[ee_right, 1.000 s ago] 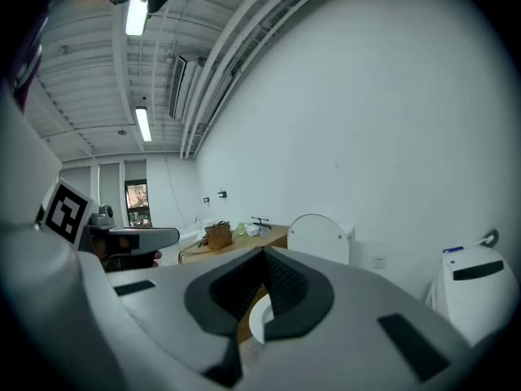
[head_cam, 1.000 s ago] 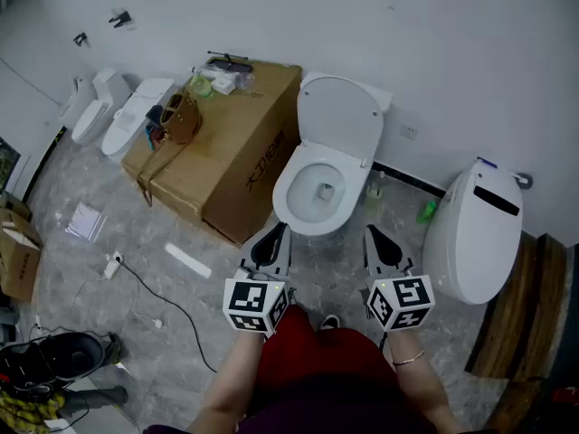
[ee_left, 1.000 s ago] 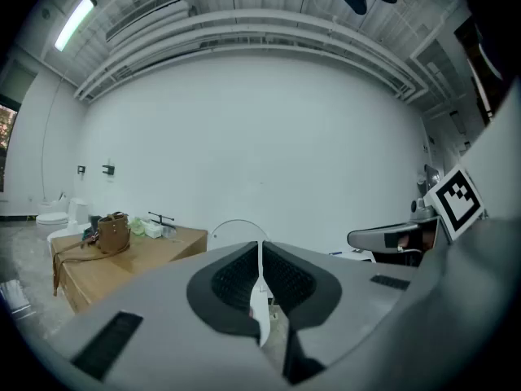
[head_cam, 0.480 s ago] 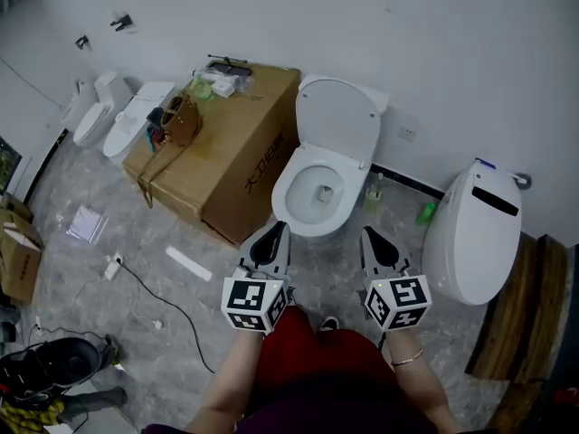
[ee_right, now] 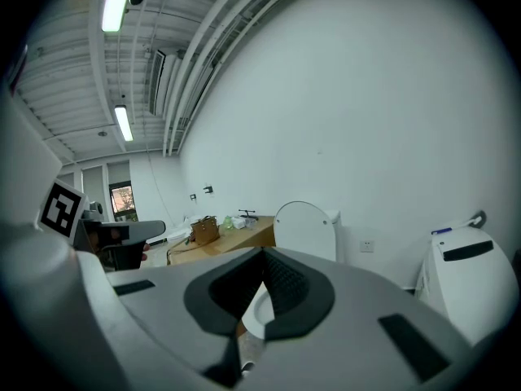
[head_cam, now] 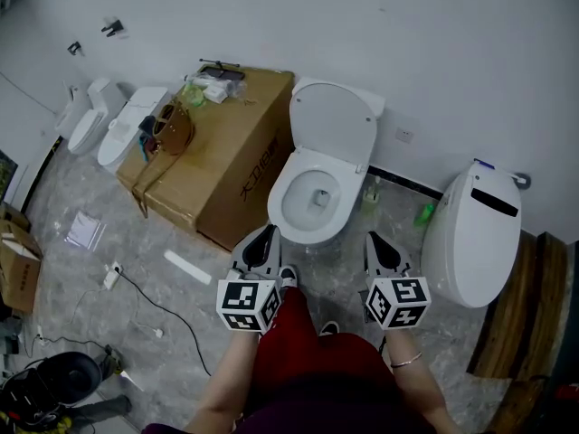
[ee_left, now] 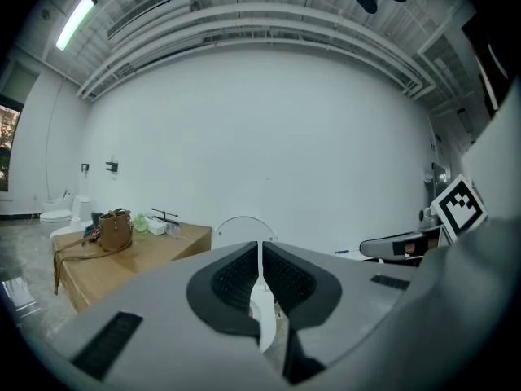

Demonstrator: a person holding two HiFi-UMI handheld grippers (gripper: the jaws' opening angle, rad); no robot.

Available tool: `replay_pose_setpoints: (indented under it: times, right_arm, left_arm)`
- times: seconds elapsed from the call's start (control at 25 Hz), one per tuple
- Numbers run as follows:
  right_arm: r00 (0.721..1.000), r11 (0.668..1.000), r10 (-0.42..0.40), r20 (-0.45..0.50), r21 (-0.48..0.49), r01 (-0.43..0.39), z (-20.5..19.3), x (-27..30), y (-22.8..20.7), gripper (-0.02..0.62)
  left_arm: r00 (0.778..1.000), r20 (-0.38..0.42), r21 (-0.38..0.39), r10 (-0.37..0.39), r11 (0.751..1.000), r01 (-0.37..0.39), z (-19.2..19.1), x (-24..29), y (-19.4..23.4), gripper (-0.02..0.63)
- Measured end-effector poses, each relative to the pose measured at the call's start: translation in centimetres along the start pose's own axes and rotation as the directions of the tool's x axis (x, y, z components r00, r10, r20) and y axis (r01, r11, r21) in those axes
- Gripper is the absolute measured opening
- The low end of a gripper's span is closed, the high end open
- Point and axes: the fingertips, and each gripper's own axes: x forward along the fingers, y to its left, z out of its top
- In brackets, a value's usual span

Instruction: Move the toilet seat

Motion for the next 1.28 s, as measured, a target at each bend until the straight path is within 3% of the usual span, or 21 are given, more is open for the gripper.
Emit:
replay_pose_setpoints:
  times: [0.28,0.72,1.28]
  right_arm:
    - [0.998,0.998,-0.057,-0.032,0.017,0.058,0.3,4.7,-1.8,0.017]
    - [0.984,0.986,-0.148,-0.102,0.067,0.156,1.2,16.7,-3.1,0.017]
    - [0.927,0.941,-0.298,-0.229,0.096,0.326,-1.1,24.6,-4.2,0.017]
  left_arm:
    - [1.0,-0.015,-0.004,-0.025,1.0,0.025,-0.1,5.3,3.2,0.04]
    - [0.995,-0.073,-0.002,-0.072,0.997,0.072,0.7,15.5,12.2,0.04]
    - [0.962,-0.196,-0.015,-0.191,0.981,0.192,-2.1,24.9,19.2,0.041]
